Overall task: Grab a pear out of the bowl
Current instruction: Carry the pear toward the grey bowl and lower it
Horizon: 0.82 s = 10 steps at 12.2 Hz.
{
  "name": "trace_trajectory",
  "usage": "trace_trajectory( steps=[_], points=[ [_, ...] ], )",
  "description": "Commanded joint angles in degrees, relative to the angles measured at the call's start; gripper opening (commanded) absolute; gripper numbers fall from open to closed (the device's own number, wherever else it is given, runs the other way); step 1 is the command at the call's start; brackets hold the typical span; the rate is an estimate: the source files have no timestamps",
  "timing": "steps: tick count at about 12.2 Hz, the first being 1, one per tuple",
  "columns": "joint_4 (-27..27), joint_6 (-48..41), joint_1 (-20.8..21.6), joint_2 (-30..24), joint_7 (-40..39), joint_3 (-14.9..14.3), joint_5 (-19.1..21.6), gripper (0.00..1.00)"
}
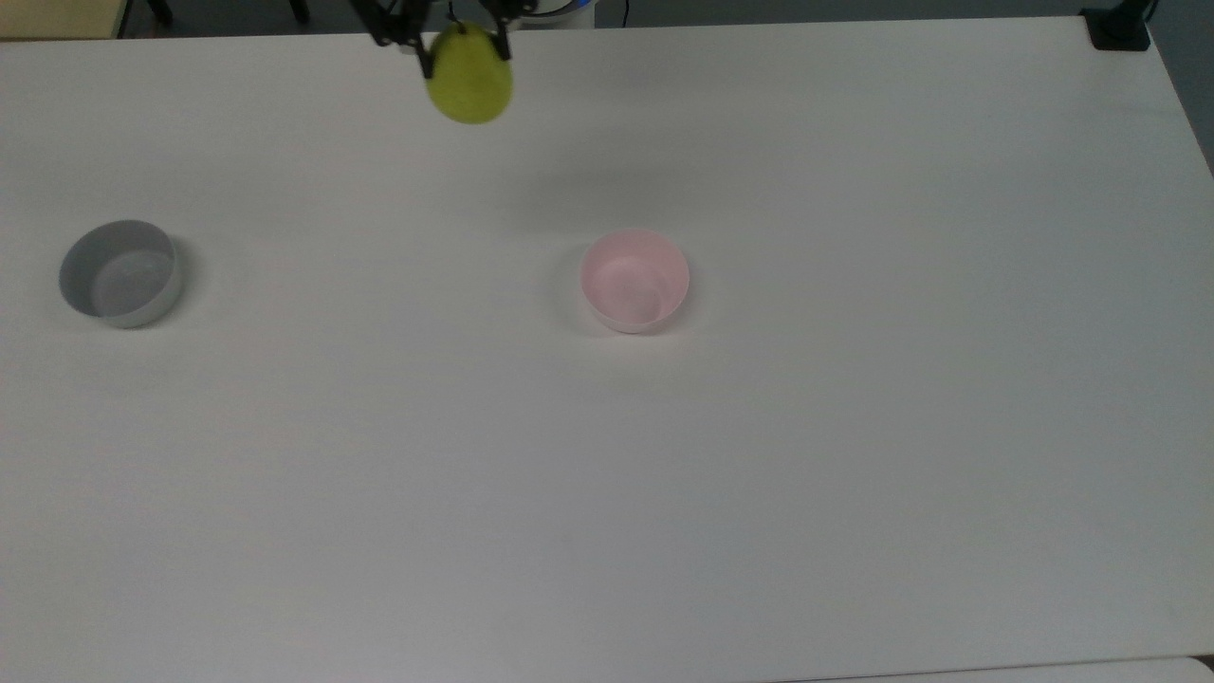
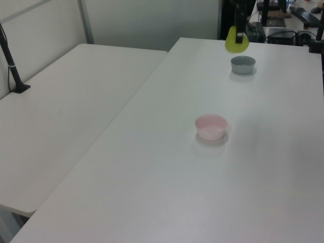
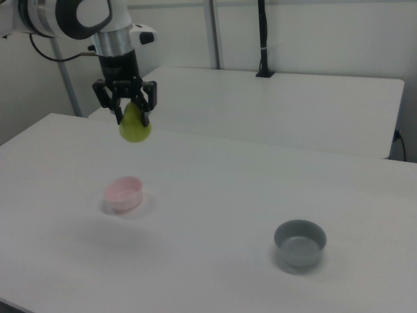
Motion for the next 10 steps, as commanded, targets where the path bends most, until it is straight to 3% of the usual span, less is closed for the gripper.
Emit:
trace_trajectory(
  steps=[1, 3, 7, 10],
  points=[
    [0.2, -0.8, -4.0, -0.5, -11.1, -2.8, 1.0, 0.00],
    [-0.3, 3.4, -5.8, 0.2, -12.8, -3.9, 1.0, 0.00],
    [-6.2, 10.8, -5.9, 0.9, -20.2, -10.2, 1.1, 0.00],
    [-10.7, 16.7, -7.0, 3.0, -25.8, -13.9, 3.5, 0.00]
  ],
)
